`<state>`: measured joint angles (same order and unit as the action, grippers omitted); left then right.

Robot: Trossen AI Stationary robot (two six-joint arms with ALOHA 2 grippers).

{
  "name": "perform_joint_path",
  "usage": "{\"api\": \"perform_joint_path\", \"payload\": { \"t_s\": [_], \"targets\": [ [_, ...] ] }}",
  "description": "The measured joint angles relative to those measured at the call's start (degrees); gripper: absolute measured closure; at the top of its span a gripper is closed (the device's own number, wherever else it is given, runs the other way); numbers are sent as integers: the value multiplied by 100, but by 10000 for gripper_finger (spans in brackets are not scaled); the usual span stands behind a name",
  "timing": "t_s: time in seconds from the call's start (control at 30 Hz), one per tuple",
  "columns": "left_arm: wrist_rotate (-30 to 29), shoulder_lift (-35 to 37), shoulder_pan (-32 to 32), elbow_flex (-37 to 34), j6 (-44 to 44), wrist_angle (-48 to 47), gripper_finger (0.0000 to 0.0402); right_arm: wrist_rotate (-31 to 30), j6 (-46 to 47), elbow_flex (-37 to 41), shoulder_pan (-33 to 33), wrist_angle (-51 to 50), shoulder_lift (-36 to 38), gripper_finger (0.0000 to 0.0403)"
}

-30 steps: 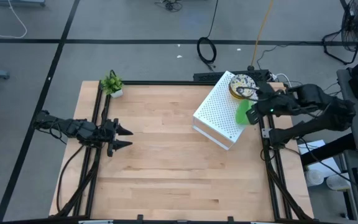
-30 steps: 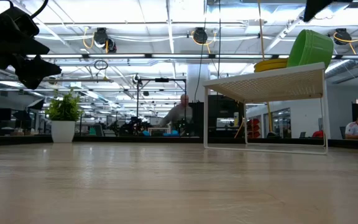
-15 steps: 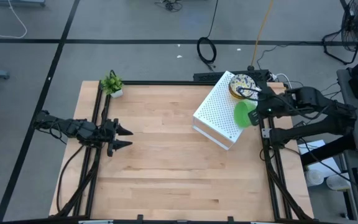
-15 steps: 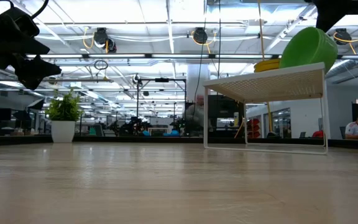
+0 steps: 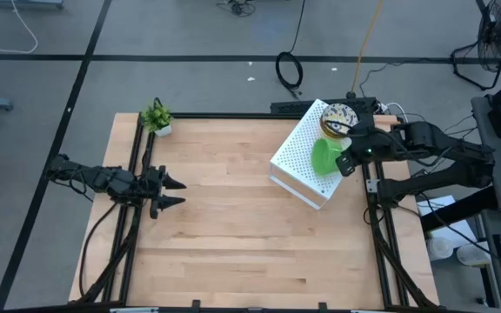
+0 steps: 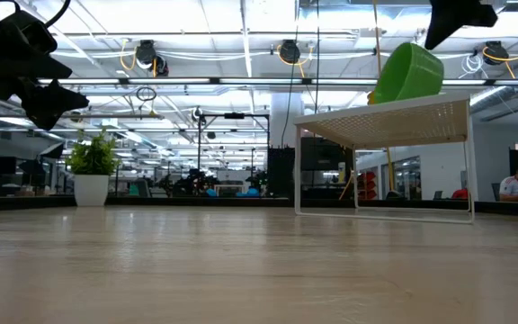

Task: Pick & Place Mini bowls
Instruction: Adjust the green bowls on the shelf

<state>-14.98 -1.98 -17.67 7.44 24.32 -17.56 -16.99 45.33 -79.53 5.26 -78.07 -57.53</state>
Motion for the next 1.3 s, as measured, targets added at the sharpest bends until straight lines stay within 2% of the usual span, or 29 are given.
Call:
{"api": "perform_joint_path", "payload": {
  "t_s": [0.3,0.5,0.73,0.9,1.1,1.2,1.3],
  "targets": [
    [1,0,0,0,0,-29,149,-79,-507,-2,0,586,-90,403],
    [2,0,0,0,0,-27,149,-191,-1827,-8,-78,1895,-48,403],
    [4,0,0,0,0,-29,149,520,-2715,-11,-523,3721,-57,391],
    [4,1,0,0,-1,-27,149,1222,-3394,-11,-1198,5546,-310,321],
    [4,1,1,0,-1,-24,149,2435,-4442,-13,-2088,8198,-1179,188],
    [4,0,2,0,0,-26,149,2277,-4915,-253,-2415,8574,-1698,134],
    [2,1,0,0,0,-27,149,1371,-5203,-976,-2514,7449,-2188,107]
  ]
}}
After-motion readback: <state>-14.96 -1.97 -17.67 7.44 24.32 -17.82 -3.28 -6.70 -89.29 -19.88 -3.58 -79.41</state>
